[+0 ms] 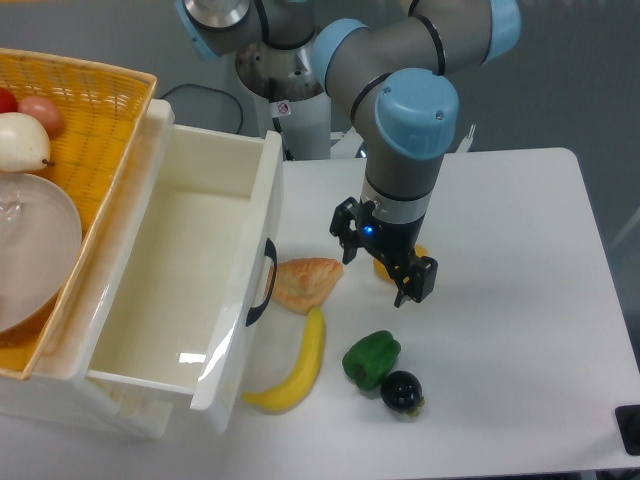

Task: Pick up the yellow pepper

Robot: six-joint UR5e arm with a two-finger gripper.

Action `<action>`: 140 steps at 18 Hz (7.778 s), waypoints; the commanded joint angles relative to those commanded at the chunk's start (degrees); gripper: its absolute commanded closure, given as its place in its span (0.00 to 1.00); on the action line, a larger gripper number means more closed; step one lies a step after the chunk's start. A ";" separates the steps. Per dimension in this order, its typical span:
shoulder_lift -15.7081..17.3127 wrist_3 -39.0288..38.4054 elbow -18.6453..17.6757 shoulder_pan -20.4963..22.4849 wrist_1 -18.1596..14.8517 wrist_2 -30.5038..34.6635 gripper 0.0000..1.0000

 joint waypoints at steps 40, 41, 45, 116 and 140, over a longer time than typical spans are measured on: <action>-1.93 28.01 -7.73 0.79 5.62 2.72 0.00; -2.37 30.56 -7.73 0.97 5.62 2.72 0.00; -3.07 40.76 -8.52 2.46 5.45 2.90 0.00; -7.73 63.47 -11.96 8.18 6.77 8.36 0.60; 1.14 27.07 -4.83 -0.17 -2.28 -3.25 0.60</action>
